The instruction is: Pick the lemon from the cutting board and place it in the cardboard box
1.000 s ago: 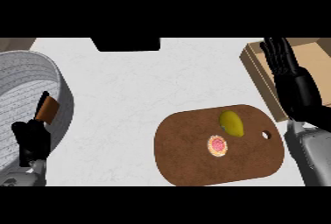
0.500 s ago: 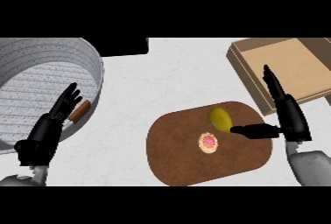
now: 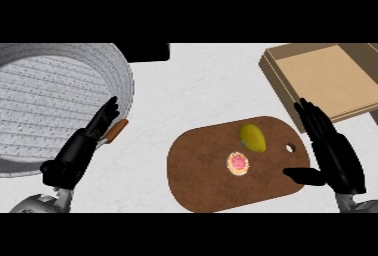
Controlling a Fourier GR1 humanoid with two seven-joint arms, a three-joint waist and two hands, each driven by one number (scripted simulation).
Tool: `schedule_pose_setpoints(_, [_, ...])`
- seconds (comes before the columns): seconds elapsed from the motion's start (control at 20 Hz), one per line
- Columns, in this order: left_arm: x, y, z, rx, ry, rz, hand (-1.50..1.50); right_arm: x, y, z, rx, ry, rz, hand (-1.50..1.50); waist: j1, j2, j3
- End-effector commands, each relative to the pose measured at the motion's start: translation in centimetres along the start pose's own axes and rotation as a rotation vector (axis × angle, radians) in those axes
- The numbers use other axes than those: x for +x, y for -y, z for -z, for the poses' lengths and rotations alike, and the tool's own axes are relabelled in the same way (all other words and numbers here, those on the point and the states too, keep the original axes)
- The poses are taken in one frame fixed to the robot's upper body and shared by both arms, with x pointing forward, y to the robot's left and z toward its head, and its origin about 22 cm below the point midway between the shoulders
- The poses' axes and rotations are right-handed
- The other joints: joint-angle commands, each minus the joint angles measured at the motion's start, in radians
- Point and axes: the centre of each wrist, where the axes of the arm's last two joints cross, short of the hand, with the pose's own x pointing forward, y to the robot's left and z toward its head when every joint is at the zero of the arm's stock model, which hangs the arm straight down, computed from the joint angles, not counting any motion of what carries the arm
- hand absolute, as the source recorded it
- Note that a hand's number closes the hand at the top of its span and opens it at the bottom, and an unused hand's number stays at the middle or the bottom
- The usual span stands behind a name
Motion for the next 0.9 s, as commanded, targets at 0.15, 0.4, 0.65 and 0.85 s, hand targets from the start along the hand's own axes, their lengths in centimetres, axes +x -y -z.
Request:
schedule_pose_setpoints(0.15, [0.2, 0.7, 0.7, -0.041, -0.006, -0.012, 0.0, 7.4, 2.9, -4.4, 0.123, -0.087, -0.116, -1.5, 0.027, 0.003, -0.005])
schedule_pose_setpoints(0.4, [0.2, 0.7, 2.4, -0.058, -0.004, -0.011, 0.0, 11.3, 7.1, -4.5, 0.279, -0.159, -0.113, -1.5, 0.051, 0.013, -0.004])
schedule_pose_setpoints(0.65, [-0.1, 2.6, 3.0, -0.099, 0.024, 0.001, 0.0, 14.2, 6.2, -3.1, 0.351, -0.258, -0.076, -1.5, 0.071, 0.016, -0.001])
schedule_pose_setpoints(0.85, [0.7, 1.0, 4.8, -0.089, 0.008, -0.027, 0.0, 14.3, 6.4, -1.3, 0.329, -0.275, -0.029, -1.5, 0.068, 0.016, 0.0])
